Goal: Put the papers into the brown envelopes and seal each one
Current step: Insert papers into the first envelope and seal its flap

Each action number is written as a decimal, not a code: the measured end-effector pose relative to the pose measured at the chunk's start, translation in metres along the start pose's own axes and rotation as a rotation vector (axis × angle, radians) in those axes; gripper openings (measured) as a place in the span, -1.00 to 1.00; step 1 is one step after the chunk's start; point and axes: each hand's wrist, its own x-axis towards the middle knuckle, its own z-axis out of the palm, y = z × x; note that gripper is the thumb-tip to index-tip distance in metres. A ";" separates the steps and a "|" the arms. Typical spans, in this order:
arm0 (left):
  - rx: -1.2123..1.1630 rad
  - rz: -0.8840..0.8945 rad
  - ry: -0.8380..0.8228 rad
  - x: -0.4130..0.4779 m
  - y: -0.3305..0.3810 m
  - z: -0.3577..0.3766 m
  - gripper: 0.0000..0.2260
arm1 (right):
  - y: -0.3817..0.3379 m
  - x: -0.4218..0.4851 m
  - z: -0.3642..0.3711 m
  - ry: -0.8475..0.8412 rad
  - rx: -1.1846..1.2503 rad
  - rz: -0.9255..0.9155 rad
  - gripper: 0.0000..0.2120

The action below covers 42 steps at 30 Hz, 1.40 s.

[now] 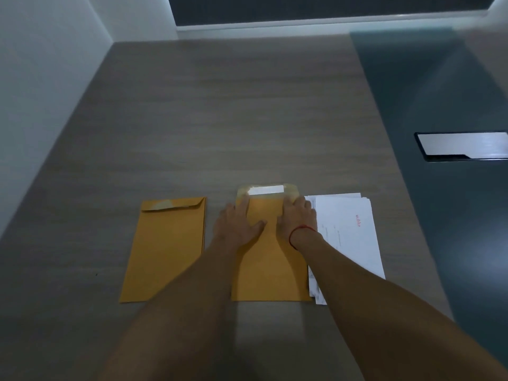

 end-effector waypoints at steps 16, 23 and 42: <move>0.158 0.049 0.206 0.011 0.037 -0.018 -0.46 | 0.021 0.013 -0.028 0.015 -0.001 -0.114 -0.54; -0.060 -0.027 0.086 -0.032 0.099 -0.006 -0.58 | 0.104 -0.025 -0.054 -0.003 0.055 0.116 -0.53; -0.531 -0.302 -0.062 -0.058 0.163 0.055 -0.32 | 0.168 -0.051 -0.032 -0.011 0.606 0.484 -0.64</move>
